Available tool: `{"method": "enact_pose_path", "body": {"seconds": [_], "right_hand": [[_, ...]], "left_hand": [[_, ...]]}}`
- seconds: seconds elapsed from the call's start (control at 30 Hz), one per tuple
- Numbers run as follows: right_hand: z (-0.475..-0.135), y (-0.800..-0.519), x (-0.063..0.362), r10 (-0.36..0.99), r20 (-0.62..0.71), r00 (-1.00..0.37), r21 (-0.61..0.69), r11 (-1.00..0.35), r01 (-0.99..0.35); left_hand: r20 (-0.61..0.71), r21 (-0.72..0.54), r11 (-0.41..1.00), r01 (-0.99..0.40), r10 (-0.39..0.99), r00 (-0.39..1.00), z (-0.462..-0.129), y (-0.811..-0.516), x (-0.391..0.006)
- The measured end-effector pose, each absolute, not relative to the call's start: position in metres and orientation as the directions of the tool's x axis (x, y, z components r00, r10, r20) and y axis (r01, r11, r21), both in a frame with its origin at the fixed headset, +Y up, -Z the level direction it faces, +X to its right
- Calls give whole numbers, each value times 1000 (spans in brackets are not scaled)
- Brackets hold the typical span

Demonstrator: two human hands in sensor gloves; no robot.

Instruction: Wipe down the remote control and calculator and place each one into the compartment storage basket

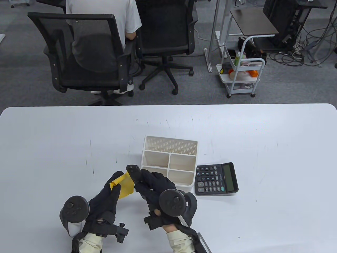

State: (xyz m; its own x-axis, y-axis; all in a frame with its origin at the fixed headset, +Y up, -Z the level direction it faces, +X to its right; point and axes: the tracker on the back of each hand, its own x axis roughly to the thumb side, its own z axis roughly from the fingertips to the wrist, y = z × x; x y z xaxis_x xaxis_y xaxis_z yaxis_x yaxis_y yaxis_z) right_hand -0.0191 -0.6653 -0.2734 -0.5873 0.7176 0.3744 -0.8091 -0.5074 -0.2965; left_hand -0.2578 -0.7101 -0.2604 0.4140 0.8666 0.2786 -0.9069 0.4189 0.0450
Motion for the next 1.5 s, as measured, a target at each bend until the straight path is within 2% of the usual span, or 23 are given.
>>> {"method": "enact_pose_path", "body": {"seconds": [0.1,0.27,0.43,0.63,0.73,0.9,1.07,1.33,1.43,1.5], "right_hand": [[-274,-675,-19,774,363,-519,-289,-436,-852],[-273,-692,-14,805,354,-477,-266,-402,-876],[-272,-698,-14,787,343,-513,-272,-439,-856],[-266,-700,-25,715,382,-586,-278,-516,-810],[-261,-696,-28,718,433,-545,-253,-483,-838],[-260,-689,-22,704,438,-559,-306,-468,-829],[-265,-697,-18,688,376,-620,-315,-535,-784],[-250,-696,-40,523,547,-654,-281,-621,-731],[-245,-693,-43,444,549,-708,-343,-652,-676],[-247,-691,-39,474,523,-709,-353,-636,-686]], "left_hand": [[283,-4,410,-912,875,392,-260,-711,-254],[284,-101,383,-918,895,343,-261,-713,-243],[299,-136,355,-925,905,304,-259,-713,-237],[306,-180,219,-959,939,158,-260,-716,-237],[273,-196,218,-956,948,160,-261,-719,-239],[261,-245,280,-928,941,216,-262,-721,-233],[277,-235,266,-935,940,198,-260,-719,-230],[260,-189,189,-964,956,137,-259,-718,-241],[248,-188,193,-963,958,143,-261,-721,-241],[227,-195,191,-962,963,146,-260,-720,-240]]}}
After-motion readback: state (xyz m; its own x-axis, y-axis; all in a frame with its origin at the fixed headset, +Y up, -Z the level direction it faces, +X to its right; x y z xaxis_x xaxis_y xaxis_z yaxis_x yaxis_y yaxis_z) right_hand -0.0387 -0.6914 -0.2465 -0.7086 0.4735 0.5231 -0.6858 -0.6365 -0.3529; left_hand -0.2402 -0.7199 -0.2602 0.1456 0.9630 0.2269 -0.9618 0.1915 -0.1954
